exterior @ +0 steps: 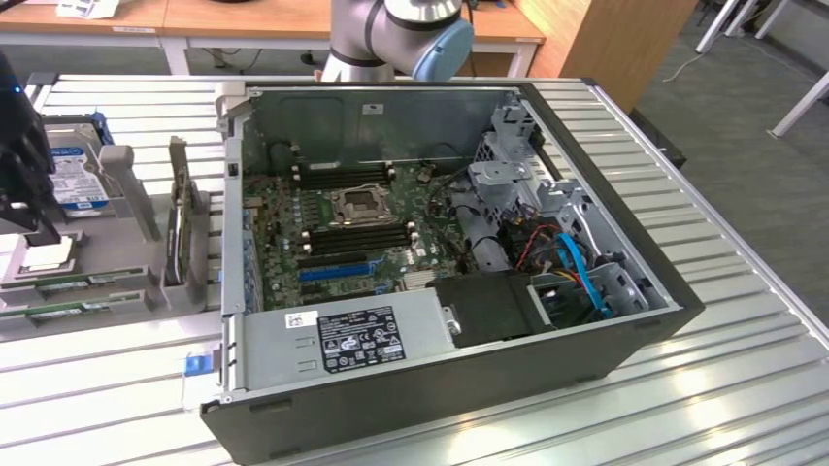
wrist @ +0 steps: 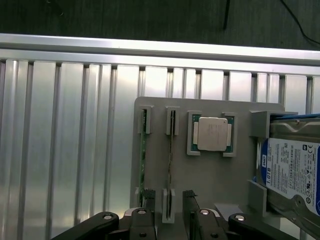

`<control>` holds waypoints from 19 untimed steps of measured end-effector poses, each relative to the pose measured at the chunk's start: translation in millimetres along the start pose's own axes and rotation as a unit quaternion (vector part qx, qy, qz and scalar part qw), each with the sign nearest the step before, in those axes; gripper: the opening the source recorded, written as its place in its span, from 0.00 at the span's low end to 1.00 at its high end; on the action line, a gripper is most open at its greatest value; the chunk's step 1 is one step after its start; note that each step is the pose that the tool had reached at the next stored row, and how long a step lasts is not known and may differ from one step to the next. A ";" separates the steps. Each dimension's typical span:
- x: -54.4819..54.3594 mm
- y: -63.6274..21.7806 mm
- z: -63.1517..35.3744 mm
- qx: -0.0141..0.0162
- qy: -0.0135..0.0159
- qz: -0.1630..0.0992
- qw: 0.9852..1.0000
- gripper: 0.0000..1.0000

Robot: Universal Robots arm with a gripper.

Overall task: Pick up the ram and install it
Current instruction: 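Pick up the ram and move it above insertion slot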

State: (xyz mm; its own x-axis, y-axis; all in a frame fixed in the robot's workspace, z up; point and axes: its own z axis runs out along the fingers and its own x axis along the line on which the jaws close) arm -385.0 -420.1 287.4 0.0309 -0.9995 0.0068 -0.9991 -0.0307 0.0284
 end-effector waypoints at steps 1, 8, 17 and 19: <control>0.0 0.0 0.8 0.000 0.000 0.000 1.000 0.35; 0.0 -0.2 6.5 0.000 0.000 0.000 1.000 0.35; -0.1 -0.4 13.7 0.000 0.000 0.000 1.000 0.35; -0.1 -0.4 15.1 0.000 0.000 0.000 1.000 0.35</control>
State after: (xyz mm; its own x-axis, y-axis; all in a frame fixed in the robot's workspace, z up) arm -385.0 -420.0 272.3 0.0309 -0.9995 0.0068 -0.9991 -0.0307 0.0283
